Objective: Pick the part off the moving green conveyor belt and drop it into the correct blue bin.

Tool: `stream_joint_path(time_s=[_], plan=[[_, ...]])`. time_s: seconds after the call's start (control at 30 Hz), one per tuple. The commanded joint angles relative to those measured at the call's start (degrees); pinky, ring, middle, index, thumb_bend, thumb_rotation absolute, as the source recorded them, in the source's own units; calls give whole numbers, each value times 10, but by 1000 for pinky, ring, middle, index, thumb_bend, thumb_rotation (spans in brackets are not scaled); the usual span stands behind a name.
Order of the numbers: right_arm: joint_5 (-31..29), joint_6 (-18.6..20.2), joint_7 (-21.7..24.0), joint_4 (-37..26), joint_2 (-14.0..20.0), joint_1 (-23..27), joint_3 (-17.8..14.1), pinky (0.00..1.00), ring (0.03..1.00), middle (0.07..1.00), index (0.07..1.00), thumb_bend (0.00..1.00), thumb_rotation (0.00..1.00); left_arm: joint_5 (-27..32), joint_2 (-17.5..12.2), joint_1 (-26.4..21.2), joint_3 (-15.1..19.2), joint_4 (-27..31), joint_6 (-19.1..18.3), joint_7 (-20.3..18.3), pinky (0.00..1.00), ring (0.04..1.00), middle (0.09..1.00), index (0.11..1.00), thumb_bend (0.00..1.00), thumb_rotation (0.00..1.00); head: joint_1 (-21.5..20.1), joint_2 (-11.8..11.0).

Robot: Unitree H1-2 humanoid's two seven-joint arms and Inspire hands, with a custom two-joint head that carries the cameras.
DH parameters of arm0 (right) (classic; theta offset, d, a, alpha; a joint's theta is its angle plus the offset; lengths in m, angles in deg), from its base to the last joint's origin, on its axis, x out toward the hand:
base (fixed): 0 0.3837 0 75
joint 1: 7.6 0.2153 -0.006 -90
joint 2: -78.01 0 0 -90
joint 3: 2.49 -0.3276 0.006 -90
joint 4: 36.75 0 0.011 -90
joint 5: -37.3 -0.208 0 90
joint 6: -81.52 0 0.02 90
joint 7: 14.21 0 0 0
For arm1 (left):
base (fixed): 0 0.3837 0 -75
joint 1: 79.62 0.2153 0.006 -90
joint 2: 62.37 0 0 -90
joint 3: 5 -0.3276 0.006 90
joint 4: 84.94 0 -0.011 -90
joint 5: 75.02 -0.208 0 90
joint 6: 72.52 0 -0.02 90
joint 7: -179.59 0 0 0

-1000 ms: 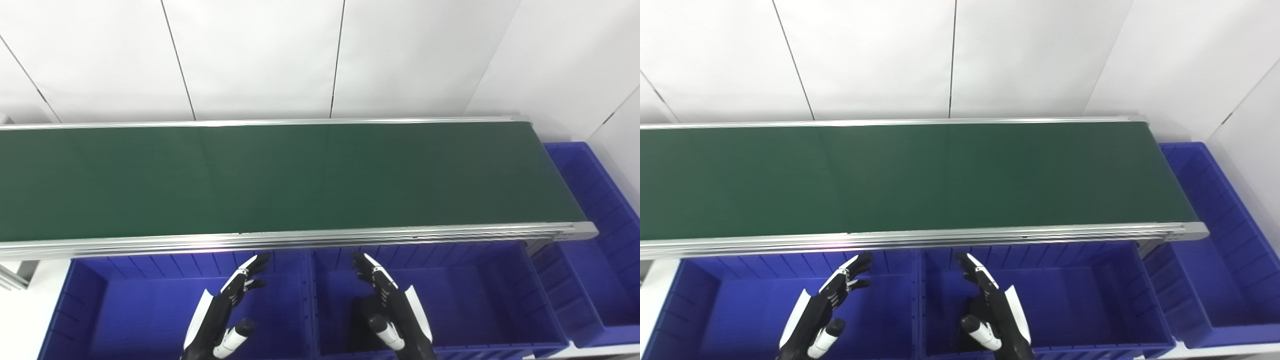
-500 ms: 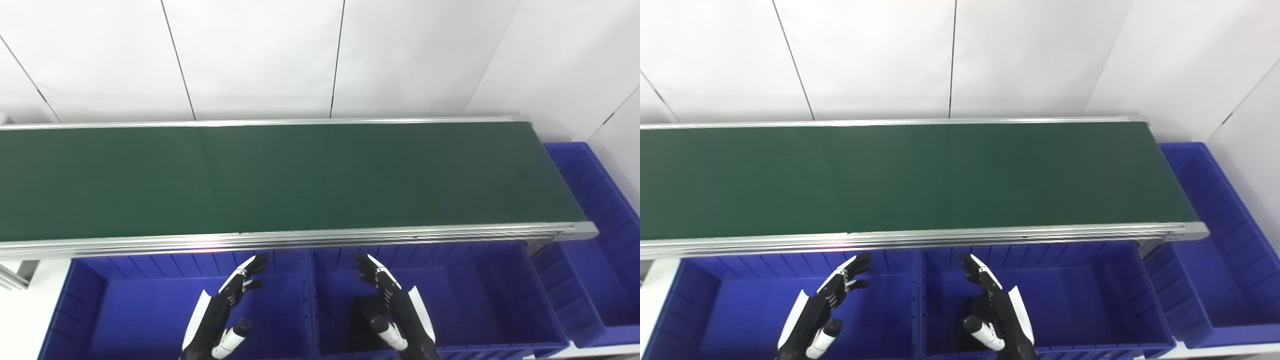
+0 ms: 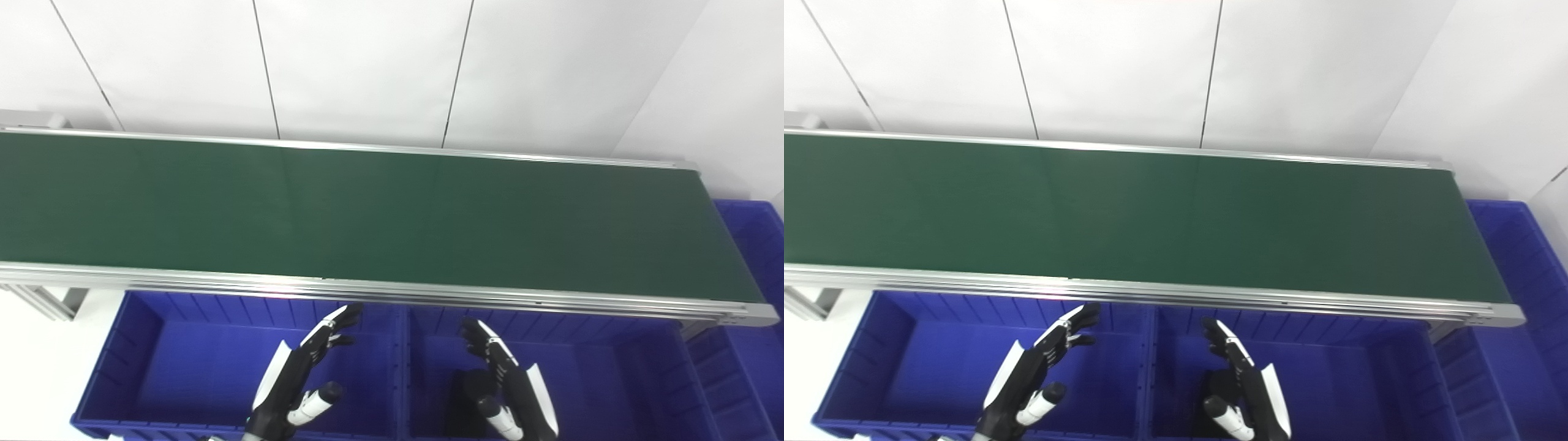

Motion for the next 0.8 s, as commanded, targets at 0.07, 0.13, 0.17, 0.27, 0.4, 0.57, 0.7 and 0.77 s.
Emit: stream_joint_path(time_s=[0.07, 0.13, 0.17, 0.27, 0.4, 0.57, 0.7, 0.77], plan=[[-3, -30, 7, -15, -1, 2, -1, 849, 875, 897, 884, 993, 930, -5, 0, -7, -3, 11, 19, 15, 786, 878, 899, 872, 804, 990, -15, -1], [1, -30, 6, -13, -3, 3, -1, 846, 874, 897, 883, 998, 933, -3, -3, -8, -4, 12, 19, 16, 782, 878, 899, 872, 802, 991, -22, -2], [3, -30, 5, -13, -4, 3, 0, 845, 878, 898, 882, 1000, 935, -1, -4, -9, -3, 12, 19, 14, 782, 880, 900, 874, 806, 991, -27, -2], [3, -30, 6, -12, -7, 3, 0, 851, 887, 901, 883, 1000, 933, 1, -5, -8, -2, 14, 19, 12, 768, 878, 902, 874, 818, 990, -32, -2], [2, -30, 6, -11, -10, 4, 1, 859, 892, 904, 885, 997, 923, 3, -8, -8, 0, 17, 19, 10, 755, 874, 903, 876, 827, 989, -39, -3], [16, -30, 0, -8, -16, 6, 2, 852, 893, 903, 883, 996, 936, 9, -14, -9, 3, 18, 19, 6, 755, 871, 899, 874, 823, 985, -67, -1], [17, -29, 5, -5, -29, 7, 1, 859, 886, 899, 877, 989, 917, 25, -22, -9, 12, 20, 19, -5, 791, 879, 895, 872, 835, 994, -120, 1], [20, -29, 6, -1, -38, 8, 0, 860, 884, 898, 877, 991, 915, 31, -27, -9, 17, 21, 19, -12, 801, 883, 896, 874, 849, 998, -146, 1]])
